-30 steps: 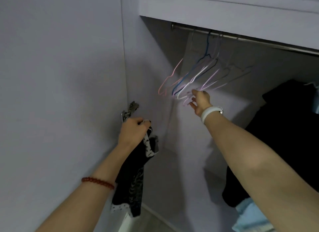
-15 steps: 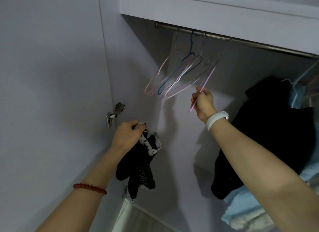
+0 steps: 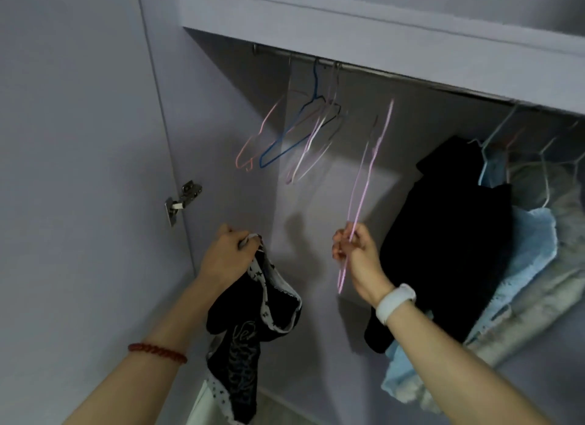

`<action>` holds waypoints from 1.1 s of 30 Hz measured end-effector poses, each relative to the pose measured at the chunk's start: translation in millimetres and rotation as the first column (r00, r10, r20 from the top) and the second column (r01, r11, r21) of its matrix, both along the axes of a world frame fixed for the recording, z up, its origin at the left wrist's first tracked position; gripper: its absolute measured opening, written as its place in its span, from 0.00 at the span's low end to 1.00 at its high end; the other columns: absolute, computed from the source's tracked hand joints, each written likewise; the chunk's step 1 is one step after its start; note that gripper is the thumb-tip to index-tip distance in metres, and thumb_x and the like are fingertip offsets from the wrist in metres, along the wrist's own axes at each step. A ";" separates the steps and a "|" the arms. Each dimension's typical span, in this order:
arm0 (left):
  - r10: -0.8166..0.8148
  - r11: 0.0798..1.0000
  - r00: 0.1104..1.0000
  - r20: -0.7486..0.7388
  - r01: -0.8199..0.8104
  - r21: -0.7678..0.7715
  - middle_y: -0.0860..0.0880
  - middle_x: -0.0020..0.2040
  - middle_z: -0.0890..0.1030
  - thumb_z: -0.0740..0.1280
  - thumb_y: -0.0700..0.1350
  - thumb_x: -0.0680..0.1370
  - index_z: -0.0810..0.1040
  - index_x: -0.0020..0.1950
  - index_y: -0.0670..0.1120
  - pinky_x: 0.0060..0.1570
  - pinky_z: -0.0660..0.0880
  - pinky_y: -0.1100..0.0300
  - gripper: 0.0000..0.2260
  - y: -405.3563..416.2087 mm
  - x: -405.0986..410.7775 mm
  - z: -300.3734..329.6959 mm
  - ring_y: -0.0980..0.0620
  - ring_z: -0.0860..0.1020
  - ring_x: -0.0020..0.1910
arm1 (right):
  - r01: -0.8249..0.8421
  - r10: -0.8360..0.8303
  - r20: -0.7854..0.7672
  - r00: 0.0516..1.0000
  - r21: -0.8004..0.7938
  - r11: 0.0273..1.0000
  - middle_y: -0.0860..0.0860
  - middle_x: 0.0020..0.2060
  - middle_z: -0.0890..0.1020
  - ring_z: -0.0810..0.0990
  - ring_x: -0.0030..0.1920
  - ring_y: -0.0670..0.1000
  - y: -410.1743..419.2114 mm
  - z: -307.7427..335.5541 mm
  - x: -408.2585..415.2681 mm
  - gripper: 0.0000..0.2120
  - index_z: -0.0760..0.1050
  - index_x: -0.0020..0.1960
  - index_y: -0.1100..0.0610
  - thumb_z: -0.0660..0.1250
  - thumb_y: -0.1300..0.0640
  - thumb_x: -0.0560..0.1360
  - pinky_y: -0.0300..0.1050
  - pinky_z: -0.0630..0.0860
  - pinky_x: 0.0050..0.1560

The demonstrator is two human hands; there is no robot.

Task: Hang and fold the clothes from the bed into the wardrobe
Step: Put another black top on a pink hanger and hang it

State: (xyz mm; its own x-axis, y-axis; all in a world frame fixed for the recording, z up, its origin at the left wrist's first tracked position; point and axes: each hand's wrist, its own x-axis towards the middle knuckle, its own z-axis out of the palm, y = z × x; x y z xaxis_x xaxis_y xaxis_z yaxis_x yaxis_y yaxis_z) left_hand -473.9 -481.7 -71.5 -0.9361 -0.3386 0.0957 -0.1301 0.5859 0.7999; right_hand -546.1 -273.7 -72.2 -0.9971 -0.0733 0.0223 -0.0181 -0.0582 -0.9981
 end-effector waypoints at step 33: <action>0.015 0.997 0.977 0.211 0.000 -0.071 0.42 0.40 0.81 0.62 0.43 0.80 0.80 0.48 0.40 0.44 0.75 0.56 0.10 31.0 63.1 -57.8 0.44 0.80 0.41 | 0.295 -0.143 0.369 0.918 -0.397 0.869 0.44 0.17 0.61 0.59 0.19 0.42 33.9 -63.6 72.5 0.18 0.55 0.31 0.52 0.50 0.64 0.78 0.39 0.55 0.30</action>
State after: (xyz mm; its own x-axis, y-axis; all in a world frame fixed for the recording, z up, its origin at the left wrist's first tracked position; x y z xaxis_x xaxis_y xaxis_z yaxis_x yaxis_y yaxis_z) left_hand -410.8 -450.6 -129.3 -0.9352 -0.3448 -0.0801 -0.2962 0.6382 0.7106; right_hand -473.6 -239.8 -135.8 -0.9431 0.0892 -0.3203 0.2300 -0.5208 -0.8221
